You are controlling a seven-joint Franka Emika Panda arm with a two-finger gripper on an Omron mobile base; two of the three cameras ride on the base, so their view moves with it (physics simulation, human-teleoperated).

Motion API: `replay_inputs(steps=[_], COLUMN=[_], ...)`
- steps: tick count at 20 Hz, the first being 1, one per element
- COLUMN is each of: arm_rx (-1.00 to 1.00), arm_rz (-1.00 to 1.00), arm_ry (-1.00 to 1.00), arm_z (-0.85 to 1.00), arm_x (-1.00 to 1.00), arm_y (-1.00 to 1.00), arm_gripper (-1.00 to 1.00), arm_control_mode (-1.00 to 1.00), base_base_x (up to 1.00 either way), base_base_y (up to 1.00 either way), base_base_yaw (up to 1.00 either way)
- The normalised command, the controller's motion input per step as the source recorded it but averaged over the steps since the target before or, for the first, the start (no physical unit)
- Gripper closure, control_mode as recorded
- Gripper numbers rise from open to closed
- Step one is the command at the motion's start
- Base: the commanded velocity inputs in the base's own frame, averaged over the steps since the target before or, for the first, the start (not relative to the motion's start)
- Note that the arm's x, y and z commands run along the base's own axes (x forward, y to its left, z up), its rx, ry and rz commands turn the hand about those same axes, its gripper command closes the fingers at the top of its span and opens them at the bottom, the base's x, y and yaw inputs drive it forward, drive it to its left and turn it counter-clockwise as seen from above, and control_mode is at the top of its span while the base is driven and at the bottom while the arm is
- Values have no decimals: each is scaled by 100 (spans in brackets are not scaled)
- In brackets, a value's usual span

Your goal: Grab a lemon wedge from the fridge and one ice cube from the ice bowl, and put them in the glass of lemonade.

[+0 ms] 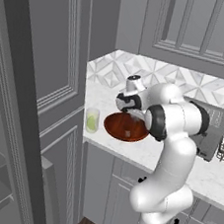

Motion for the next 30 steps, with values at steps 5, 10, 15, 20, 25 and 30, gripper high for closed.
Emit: replay_inputs(steps=[5,10,15,20,25,30], arm_rx=[22,24,16,17,0,0], arm_rz=[0,2,4,2,0,0], arm_ry=[-17,-8,0,-1,-6,-1], arm_z=[98,60,8,0,1,0], arm_x=[-4,11,22,8,16,3], arm_y=[39,66,97,73,41,41], arm_gripper=[100,100,100,100,100,100], arm_control_mode=[-100,-100,-100,-100,-100,-100], base_base_x=[0,0,0,0,0,0], base_base_y=[0,0,0,0,0,0], base_base_yaw=[0,0,0,0,0,0])
